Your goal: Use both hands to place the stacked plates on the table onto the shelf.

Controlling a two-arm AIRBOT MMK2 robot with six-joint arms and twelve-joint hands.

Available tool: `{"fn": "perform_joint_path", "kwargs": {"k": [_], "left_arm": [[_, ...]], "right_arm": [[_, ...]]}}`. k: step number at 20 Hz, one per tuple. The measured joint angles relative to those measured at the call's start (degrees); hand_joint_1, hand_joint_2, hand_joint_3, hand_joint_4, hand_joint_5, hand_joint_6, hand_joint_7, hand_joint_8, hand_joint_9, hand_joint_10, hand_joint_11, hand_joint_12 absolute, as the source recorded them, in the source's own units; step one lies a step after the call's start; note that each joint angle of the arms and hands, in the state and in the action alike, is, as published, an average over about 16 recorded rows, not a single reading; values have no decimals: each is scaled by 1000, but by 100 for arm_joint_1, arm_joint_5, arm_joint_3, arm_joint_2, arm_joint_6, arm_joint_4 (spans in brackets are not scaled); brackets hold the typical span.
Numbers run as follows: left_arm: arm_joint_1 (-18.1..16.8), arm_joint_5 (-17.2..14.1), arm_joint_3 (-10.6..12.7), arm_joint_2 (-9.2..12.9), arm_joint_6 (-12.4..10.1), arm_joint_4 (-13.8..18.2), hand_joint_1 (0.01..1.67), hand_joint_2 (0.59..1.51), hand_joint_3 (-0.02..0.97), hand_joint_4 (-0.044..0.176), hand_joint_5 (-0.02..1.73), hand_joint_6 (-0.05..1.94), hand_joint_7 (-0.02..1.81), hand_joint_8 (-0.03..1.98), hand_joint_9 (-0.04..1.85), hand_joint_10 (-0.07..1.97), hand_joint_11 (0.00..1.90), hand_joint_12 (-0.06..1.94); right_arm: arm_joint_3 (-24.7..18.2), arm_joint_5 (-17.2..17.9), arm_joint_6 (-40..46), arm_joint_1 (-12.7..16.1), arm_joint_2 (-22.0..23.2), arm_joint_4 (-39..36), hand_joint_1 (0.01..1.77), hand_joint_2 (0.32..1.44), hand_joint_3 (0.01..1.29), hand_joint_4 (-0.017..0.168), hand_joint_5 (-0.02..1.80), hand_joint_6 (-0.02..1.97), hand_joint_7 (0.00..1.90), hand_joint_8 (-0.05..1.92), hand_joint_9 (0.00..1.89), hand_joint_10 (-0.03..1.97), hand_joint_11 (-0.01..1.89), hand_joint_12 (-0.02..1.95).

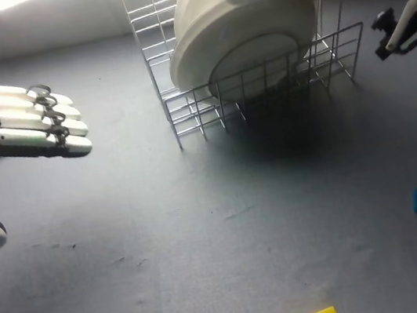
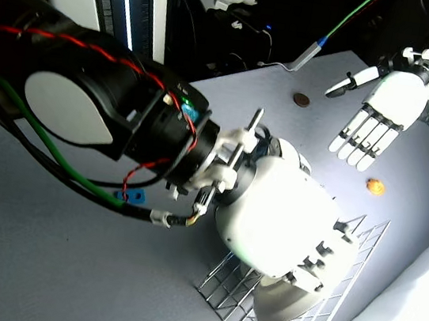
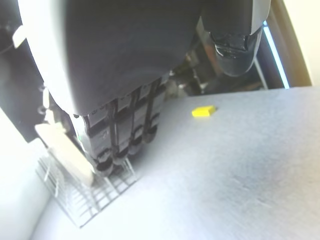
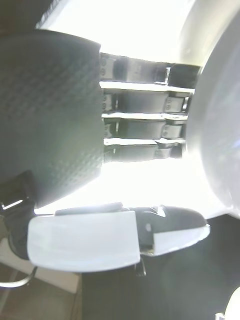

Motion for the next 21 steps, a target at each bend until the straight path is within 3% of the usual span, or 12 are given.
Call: {"fn": "perform_joint_path", "kwargs": {"k": [4, 7, 9, 12, 15, 21], "left_arm": [[-89, -14, -279, 81, 136, 150, 22, 1097, 22, 1, 63, 13, 46, 9, 42, -60, 37, 17], [-141, 4, -485, 141, 241, 258, 27, 1108, 21, 1, 159, 19, 163, 54, 138, 35, 101, 148], [-163, 22, -607, 177, 298, 333, 33, 1117, 21, 2, 246, 25, 252, 104, 206, 162, 149, 324], [-174, 50, -756, 214, 378, 412, 52, 1135, 21, 4, 419, 90, 431, 251, 354, 414, 272, 626], [-163, 79, -861, 228, 418, 451, 148, 1156, 18, 27, 647, 344, 685, 539, 599, 744, 495, 954], [-131, 107, -957, 230, 433, 459, 226, 1187, 16, 42, 952, 552, 1012, 860, 888, 1227, 742, 1497]], "right_arm": [[-431, 122, -642, 286, 293, 2, 789, 1056, 13, -6, 683, 79, 793, 25, 691, 272, 271, 1321], [-904, 314, -1374, 422, 604, 2, 731, 1059, 13, -6, 707, 82, 811, 21, 709, 256, 290, 1313], [-1229, 456, -1880, 466, 818, 2, 688, 1060, 13, -6, 731, 95, 831, 40, 728, 271, 315, 1320], [-1687, 657, -2667, 450, 1125, 1, 587, 1066, 13, -2, 806, 229, 901, 219, 806, 475, 427, 1397], [-2078, 842, -3375, 368, 1395, 2, 504, 1103, 13, 20, 922, 472, 1018, 493, 952, 742, 628, 1506], [-2526, 1074, -3994, 151, 1691, 0, 418, 1120, 13, 37, 1039, 721, 1135, 794, 1091, 1064, 825, 1638]]}}
